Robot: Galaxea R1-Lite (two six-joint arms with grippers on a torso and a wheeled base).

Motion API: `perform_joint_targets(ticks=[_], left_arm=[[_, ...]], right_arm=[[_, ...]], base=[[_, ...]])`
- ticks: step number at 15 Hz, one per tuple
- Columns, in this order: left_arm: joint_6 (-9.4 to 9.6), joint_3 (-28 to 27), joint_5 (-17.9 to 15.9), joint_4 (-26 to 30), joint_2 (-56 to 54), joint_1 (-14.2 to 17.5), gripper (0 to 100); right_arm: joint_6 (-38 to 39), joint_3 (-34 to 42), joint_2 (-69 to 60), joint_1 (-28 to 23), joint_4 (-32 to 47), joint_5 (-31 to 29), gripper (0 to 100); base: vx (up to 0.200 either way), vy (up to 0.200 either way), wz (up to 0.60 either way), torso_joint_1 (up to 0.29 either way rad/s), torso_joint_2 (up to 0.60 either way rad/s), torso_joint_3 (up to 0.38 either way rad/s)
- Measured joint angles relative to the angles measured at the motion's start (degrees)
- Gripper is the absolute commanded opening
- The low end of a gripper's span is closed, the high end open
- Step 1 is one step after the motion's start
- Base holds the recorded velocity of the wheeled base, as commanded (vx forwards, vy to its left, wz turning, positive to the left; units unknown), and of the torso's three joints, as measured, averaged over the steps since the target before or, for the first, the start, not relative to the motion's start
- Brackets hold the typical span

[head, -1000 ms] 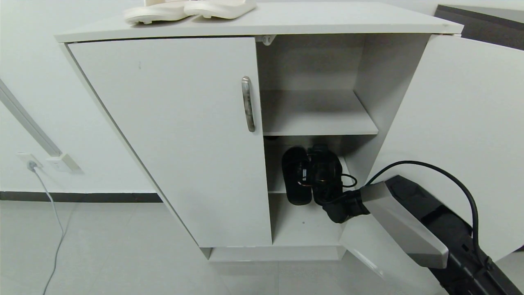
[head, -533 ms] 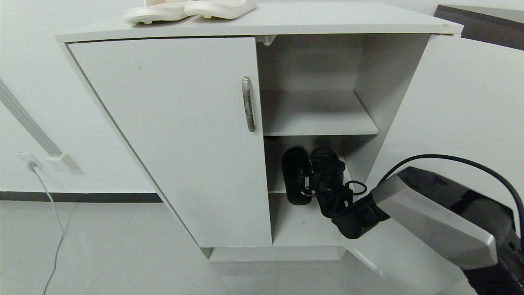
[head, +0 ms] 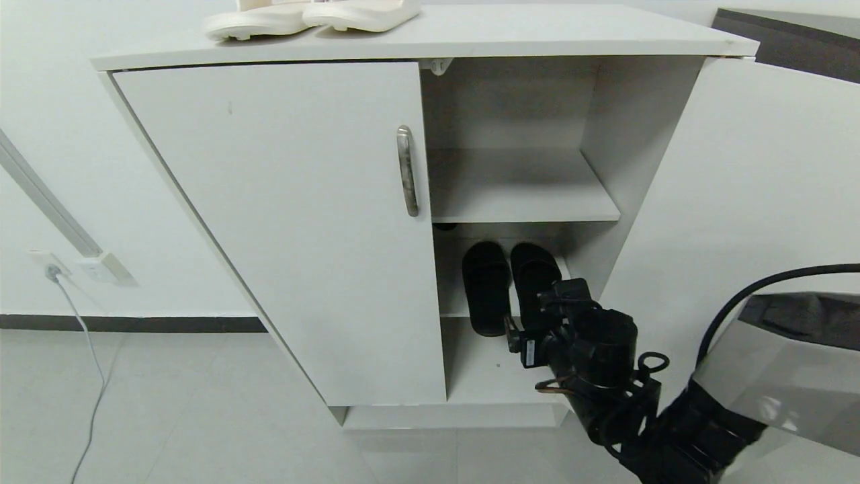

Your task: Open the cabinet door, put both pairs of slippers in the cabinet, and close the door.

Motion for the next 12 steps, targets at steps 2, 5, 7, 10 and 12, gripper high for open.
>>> perform_joint_targets(ticks=[2,5,7,10,12], left_arm=[[-0.04,0.00,0.00,0.00,0.00,0.00,0],[-0.06,0.00,-0.02,0.00,0.00,0.00,0],[-0.06,0.00,0.00,0.01,0.00,0.00,0],[-0.06,0.00,0.00,-0.02,0.00,0.00,0],[-0.20,0.00,0.26,0.01,0.00,-0.02,0]], right_arm=[[-0.07,4.66,-3.12,1.61,-2.58,0.95,100],[-0.13,5.24,-5.07,2.12,-2.44,1.45,100],[-0.13,5.27,-5.52,2.16,-2.41,1.45,100],[-0.11,5.52,-5.74,2.24,-2.58,1.50,100],[-0.11,5.72,-5.81,2.18,-2.63,1.50,100]], base=[[0.000,0.000,0.00,0.000,0.00,0.000],[-0.067,0.000,0.00,0.001,0.00,-0.001],[-0.200,0.000,0.00,0.007,0.00,0.002],[-0.200,0.000,0.00,-0.002,0.00,0.001],[0.000,0.000,0.00,0.000,0.00,0.000]])
